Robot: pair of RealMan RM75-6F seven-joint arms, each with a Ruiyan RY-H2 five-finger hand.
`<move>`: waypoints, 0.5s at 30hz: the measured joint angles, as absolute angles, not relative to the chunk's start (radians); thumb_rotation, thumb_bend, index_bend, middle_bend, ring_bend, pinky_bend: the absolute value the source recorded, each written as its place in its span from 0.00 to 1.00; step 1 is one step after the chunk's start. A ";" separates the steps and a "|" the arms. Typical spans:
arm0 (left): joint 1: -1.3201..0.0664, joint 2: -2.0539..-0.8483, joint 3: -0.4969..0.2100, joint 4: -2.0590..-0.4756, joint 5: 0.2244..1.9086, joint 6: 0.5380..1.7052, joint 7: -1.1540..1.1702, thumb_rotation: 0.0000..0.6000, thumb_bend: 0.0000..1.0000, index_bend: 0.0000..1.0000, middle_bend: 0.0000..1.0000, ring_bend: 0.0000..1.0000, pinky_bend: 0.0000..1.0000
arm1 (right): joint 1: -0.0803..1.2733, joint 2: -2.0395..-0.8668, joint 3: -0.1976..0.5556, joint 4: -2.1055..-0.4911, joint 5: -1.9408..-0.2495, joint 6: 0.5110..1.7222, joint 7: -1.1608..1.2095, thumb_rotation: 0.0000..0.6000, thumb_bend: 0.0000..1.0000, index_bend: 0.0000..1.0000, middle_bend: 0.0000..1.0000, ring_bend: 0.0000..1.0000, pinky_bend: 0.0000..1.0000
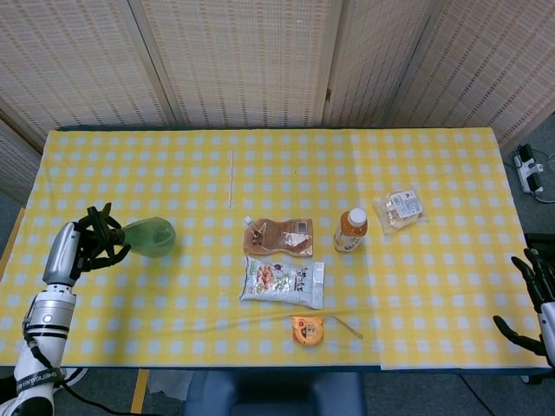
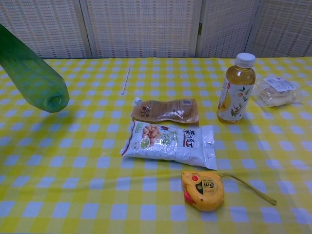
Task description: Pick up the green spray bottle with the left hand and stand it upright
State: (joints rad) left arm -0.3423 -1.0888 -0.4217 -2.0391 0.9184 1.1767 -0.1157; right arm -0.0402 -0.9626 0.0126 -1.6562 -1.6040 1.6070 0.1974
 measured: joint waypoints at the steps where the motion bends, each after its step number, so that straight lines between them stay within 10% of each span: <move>1: -0.343 -1.081 -0.425 -2.041 0.900 1.161 -0.133 1.00 0.57 0.74 1.00 1.00 1.00 | -0.039 -0.962 0.012 -1.657 -1.605 1.605 0.197 1.00 0.27 0.00 0.00 0.00 0.00; 15: -0.380 -0.983 -0.426 -2.001 0.789 0.961 -0.280 1.00 0.58 0.75 1.00 1.00 1.00 | -0.034 -0.966 0.014 -1.654 -1.602 1.596 0.186 1.00 0.27 0.00 0.00 0.00 0.00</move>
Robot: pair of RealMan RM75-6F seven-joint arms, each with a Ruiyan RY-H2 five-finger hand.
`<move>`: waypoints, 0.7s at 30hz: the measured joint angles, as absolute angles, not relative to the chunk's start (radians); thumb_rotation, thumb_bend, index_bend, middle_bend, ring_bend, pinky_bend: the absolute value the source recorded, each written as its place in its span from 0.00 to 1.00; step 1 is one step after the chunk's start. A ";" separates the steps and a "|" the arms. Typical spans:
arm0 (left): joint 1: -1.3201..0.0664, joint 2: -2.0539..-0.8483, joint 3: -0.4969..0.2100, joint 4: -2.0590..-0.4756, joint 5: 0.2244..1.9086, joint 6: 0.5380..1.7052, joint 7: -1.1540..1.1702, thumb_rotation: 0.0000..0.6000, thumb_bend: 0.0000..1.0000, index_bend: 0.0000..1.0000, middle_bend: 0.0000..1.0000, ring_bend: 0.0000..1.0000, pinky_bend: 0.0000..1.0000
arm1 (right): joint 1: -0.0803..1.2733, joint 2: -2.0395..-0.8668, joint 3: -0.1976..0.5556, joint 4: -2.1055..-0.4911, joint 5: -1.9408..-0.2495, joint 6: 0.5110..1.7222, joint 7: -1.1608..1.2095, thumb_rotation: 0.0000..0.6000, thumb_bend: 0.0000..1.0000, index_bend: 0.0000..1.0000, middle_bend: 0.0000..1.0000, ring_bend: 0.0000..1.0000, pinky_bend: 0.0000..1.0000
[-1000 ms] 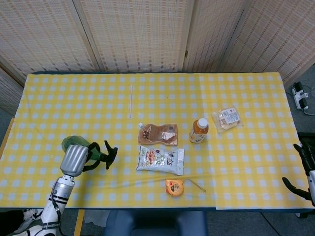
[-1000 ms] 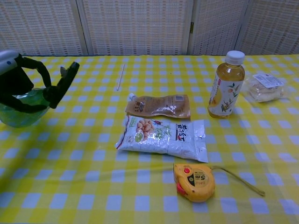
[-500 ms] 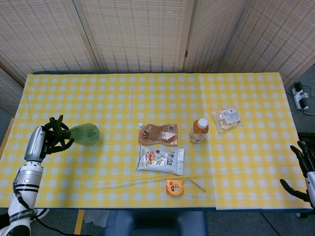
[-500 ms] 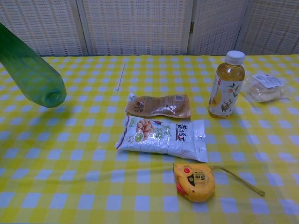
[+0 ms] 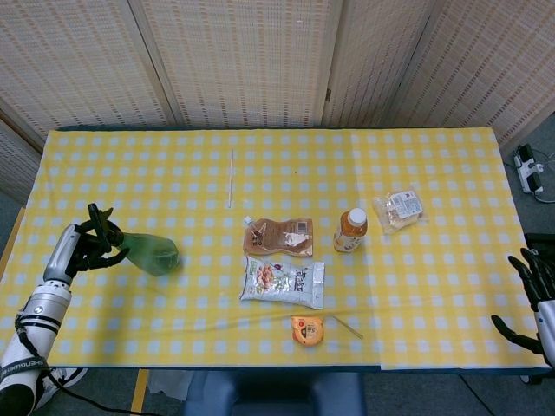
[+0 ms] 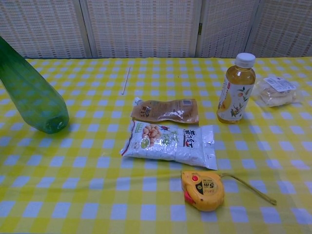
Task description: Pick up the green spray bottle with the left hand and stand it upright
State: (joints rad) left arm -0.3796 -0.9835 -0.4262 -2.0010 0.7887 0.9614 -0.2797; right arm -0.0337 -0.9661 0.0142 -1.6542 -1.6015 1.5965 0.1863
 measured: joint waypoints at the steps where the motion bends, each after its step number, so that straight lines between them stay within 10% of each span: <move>1: -0.382 -0.982 -0.424 -1.998 0.788 0.960 -0.281 1.00 0.58 0.75 1.00 1.00 1.00 | -0.034 -0.967 0.014 -1.655 -1.601 1.597 0.185 1.00 0.27 0.00 0.00 0.00 0.00; 13: -0.407 -0.994 -0.395 -1.968 0.776 0.959 -0.288 1.00 0.58 0.74 1.00 1.00 1.00 | -0.031 -0.968 0.014 -1.662 -1.598 1.590 0.176 1.00 0.27 0.00 0.00 0.00 0.00; 21: -0.408 -0.999 -0.391 -1.955 0.804 0.953 -0.325 1.00 0.57 0.50 1.00 1.00 1.00 | -0.031 -0.968 0.013 -1.661 -1.600 1.590 0.175 1.00 0.27 0.00 0.00 0.00 0.00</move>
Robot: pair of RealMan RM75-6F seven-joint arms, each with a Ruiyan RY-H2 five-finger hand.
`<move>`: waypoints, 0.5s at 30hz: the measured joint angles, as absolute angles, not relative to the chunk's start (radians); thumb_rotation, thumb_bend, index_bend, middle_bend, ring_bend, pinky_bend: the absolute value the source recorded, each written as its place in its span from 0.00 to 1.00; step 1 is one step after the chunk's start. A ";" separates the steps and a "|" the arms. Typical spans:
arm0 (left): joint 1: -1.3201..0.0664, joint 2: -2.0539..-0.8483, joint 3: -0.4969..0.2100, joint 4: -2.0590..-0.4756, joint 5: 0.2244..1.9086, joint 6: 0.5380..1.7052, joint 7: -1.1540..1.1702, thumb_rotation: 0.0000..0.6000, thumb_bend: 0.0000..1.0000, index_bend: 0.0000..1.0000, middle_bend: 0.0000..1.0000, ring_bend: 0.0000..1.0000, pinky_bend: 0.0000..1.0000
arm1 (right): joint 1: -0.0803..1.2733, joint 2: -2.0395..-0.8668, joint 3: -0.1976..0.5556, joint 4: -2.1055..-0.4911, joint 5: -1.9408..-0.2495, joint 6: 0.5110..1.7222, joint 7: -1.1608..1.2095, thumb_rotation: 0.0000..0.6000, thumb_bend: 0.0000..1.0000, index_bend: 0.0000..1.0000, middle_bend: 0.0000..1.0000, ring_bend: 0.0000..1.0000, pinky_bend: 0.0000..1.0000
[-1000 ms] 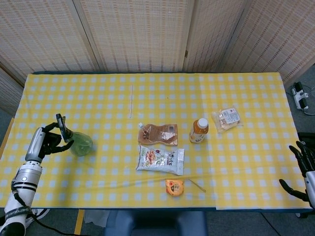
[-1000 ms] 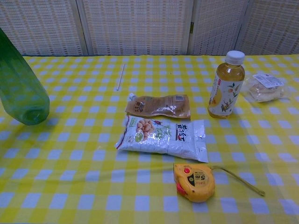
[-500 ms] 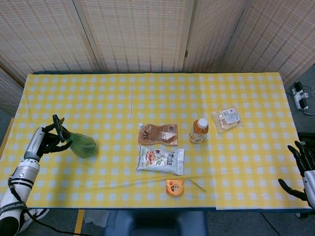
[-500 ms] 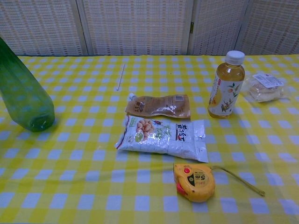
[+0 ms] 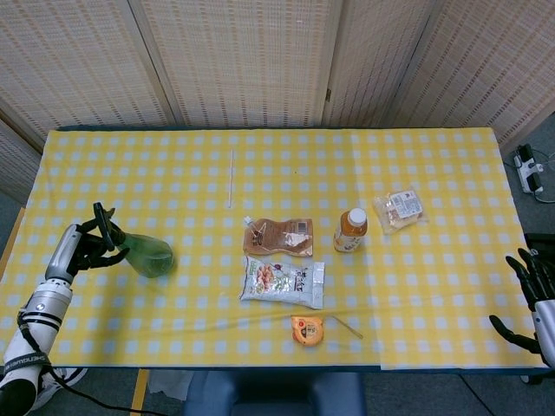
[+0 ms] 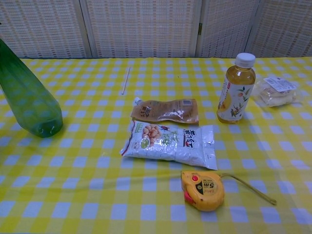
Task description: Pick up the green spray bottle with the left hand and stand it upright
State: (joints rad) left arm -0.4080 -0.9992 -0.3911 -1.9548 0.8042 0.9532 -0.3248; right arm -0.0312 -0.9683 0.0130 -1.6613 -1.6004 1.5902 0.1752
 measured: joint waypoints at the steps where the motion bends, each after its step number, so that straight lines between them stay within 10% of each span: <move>1: -0.408 -1.000 -0.389 -1.951 0.810 0.952 -0.329 1.00 0.56 0.48 1.00 1.00 1.00 | -0.031 -0.968 0.013 -1.662 -1.600 1.591 0.174 1.00 0.27 0.00 0.00 0.00 0.00; 15: -0.411 -1.004 -0.374 -1.932 0.839 0.956 -0.356 1.00 0.28 0.27 1.00 1.00 1.00 | -0.030 -0.969 0.014 -1.663 -1.598 1.589 0.171 1.00 0.27 0.00 0.00 0.00 0.00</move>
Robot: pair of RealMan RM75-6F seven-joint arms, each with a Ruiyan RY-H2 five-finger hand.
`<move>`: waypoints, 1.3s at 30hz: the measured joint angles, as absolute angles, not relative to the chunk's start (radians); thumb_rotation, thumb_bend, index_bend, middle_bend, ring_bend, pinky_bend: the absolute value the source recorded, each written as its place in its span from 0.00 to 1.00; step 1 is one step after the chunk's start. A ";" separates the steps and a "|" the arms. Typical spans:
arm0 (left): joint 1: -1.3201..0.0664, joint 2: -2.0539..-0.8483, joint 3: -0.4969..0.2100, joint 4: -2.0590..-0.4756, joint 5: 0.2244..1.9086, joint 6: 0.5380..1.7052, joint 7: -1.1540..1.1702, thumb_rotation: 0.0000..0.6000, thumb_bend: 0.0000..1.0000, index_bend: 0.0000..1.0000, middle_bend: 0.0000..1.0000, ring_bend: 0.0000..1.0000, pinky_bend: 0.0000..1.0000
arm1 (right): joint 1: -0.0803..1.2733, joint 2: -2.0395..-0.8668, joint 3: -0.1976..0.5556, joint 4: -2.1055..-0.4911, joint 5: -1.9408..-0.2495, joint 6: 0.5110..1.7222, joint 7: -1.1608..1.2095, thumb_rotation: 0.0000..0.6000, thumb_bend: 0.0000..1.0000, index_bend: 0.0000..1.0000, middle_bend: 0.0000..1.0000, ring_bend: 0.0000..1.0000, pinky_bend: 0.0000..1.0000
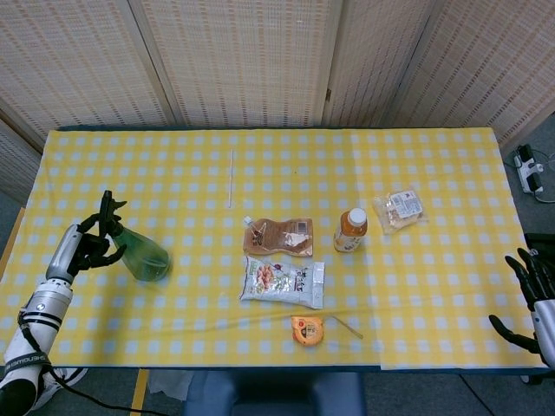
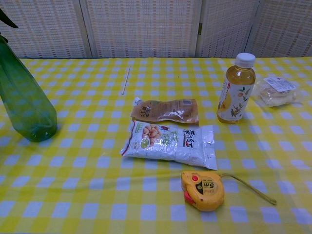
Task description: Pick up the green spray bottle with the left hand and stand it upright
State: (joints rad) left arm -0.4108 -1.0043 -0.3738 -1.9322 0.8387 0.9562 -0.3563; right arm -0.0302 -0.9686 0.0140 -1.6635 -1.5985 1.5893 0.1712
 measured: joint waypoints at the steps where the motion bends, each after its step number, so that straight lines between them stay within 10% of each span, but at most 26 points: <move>1: -0.410 -1.003 -0.373 -1.933 0.841 0.958 -0.358 1.00 0.27 0.26 1.00 1.00 1.00 | -0.030 -0.969 0.014 -1.664 -1.598 1.590 0.171 1.00 0.27 0.00 0.00 0.00 0.00; 19: -0.346 -0.997 -0.310 -1.949 0.967 1.059 -0.346 1.00 0.18 0.21 1.00 1.00 1.00 | -0.033 -0.969 0.012 -1.665 -1.606 1.597 0.167 1.00 0.27 0.00 0.00 0.00 0.00; 25: -0.282 -1.032 -0.257 -1.904 1.069 1.222 -0.283 1.00 0.13 0.33 0.96 0.95 0.99 | -0.033 -0.970 0.010 -1.664 -1.610 1.597 0.164 1.00 0.27 0.00 0.00 0.00 0.00; 33: -0.180 -1.129 -0.114 -1.631 1.362 1.450 -0.166 1.00 0.12 0.27 0.25 0.12 0.05 | -0.024 -0.982 0.006 -1.671 -1.618 1.581 0.129 1.00 0.27 0.00 0.00 0.00 0.00; 39: -0.143 -1.161 -0.035 -1.535 1.439 1.468 0.016 1.00 0.09 0.06 0.00 0.00 0.00 | -0.015 -0.996 0.004 -1.676 -1.621 1.561 0.096 1.00 0.27 0.00 0.00 0.00 0.00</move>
